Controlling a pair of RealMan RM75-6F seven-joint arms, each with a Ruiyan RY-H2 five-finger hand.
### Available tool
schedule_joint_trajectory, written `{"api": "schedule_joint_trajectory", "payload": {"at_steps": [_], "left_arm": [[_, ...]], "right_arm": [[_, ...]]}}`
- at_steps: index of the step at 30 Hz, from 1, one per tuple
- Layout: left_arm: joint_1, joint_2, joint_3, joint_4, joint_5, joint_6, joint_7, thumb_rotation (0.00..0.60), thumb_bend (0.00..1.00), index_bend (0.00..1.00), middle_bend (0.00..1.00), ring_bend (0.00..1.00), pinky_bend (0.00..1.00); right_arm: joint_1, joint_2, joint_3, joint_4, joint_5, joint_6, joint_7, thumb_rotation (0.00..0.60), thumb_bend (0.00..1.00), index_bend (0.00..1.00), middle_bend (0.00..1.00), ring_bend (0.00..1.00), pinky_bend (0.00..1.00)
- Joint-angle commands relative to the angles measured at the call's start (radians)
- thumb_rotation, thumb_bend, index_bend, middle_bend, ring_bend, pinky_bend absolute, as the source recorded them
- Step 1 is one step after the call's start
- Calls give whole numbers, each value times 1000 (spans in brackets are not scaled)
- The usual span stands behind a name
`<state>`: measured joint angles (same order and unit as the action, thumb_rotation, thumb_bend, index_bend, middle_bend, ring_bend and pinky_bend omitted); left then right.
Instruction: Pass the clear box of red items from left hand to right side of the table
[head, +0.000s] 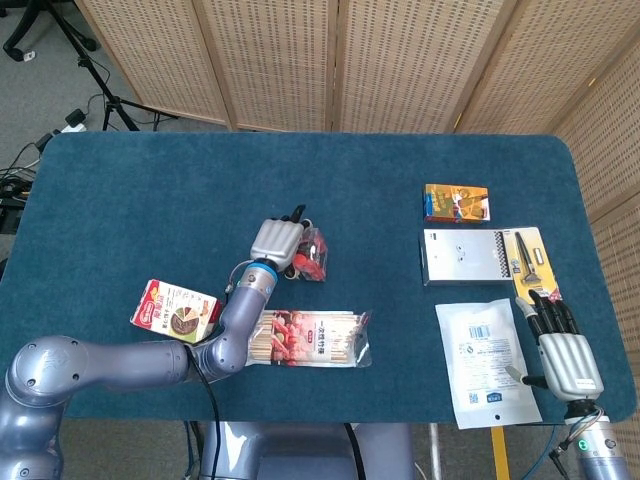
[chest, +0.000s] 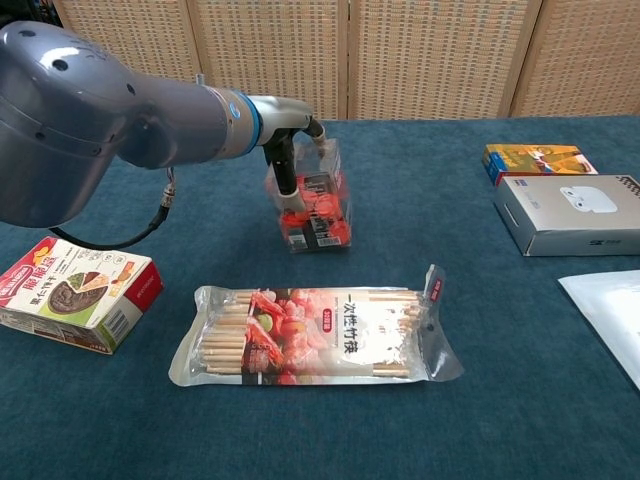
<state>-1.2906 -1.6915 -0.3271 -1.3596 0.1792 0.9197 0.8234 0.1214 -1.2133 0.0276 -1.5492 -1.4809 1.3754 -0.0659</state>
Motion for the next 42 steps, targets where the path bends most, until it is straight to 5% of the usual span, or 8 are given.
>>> {"api": "schedule_joint_trajectory", "payload": {"at_steps": [1,20,32,42], "left_arm": [[3,4,4,-6,7,-10,-9,600,274,173,0,166,234],[32,53,1,-62,110,-7,-107,600,213,62,0,150,188],[106,287,-15,-278,144,41,-155,600,212,62,0,150,188],[253,485,8,-446,297,74,-296,600,208,10,0,150,181]], "right_arm": [[-1,0,0,0,-1,2,2,600,90,0,0,0,0],[0,-3,0,-2,-2,3,-9,600,92,0,0,0,0],[-3,-5,-1,-6,-7,13,-25,600,91,0,0,0,0],[-9,-12,1,-13,-14,34,-64,600,87,0,0,0,0]]}}
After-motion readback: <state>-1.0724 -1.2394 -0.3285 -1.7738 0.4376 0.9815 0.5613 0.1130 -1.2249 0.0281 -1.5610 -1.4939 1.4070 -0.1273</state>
